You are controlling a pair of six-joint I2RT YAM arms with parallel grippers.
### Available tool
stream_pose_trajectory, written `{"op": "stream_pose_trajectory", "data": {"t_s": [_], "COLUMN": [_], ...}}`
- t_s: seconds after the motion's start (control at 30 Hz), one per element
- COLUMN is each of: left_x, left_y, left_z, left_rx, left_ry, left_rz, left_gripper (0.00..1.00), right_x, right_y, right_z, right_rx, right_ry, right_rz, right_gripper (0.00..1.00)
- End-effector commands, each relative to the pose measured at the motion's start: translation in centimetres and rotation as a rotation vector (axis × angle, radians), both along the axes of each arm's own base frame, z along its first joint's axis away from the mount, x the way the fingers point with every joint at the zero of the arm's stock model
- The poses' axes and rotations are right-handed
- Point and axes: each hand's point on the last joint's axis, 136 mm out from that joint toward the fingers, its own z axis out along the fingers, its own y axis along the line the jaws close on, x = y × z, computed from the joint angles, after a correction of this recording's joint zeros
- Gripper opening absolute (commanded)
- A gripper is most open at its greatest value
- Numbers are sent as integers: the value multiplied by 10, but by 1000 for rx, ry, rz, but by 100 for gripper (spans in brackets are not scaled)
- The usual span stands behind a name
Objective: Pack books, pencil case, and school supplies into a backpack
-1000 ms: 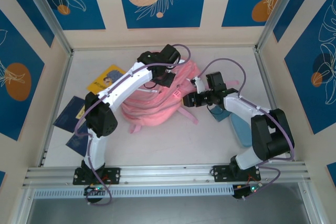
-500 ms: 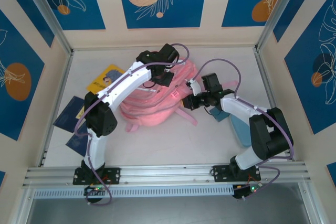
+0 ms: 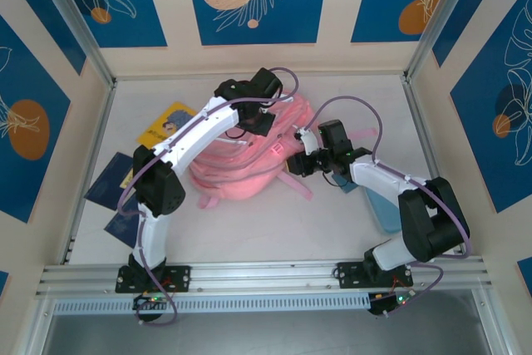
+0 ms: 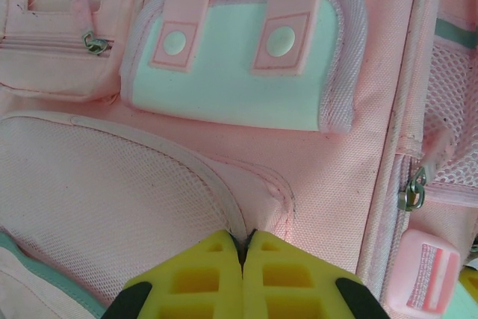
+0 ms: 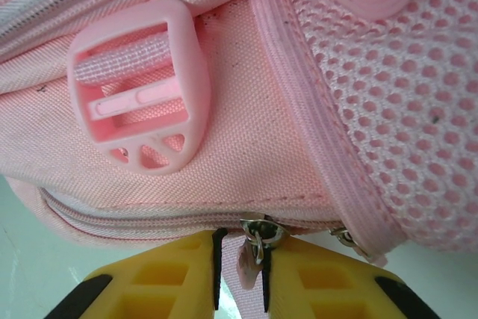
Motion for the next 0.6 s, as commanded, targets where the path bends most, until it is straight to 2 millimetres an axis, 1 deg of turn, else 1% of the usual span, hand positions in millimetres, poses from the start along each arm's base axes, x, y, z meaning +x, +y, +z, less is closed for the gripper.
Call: {"op": "stream_pose_trajectory", "data": {"t_s": [0.0,0.07,0.13,0.17,0.2,0.23,0.37,0.5,0.57], "left_x": [11,12,12,12,12,12,14,18,19], "left_y": [-6,-6,-7,-7,-8,-9,-16,-31,-39], "left_z": [43,42,41,39,38,36,26,13,8], "left_rx": [-114,-116,-119,-119,-122,-125,-152,-210,-248], "left_ry": [-96,-93,-88,-83,-79,-74,-46,-9,9], "left_rz": [22,25,28,28,30,33,48,69,83], "left_gripper": [0,0,0,0,0,0,0,0,0], "right_x": [0,-1,-3,-4,-7,-9,-22,-44,-54], "right_y": [10,10,10,10,11,12,19,36,48], "right_z": [7,6,5,4,4,4,-1,-3,-3], "right_rx": [51,52,48,41,35,30,-37,-78,-73], "right_ry": [-27,-26,-25,-27,-34,-35,-54,-87,-97], "right_rz": [21,19,17,17,22,30,46,76,96], "right_gripper": [23,21,15,11,4,0,0,0,0]}}
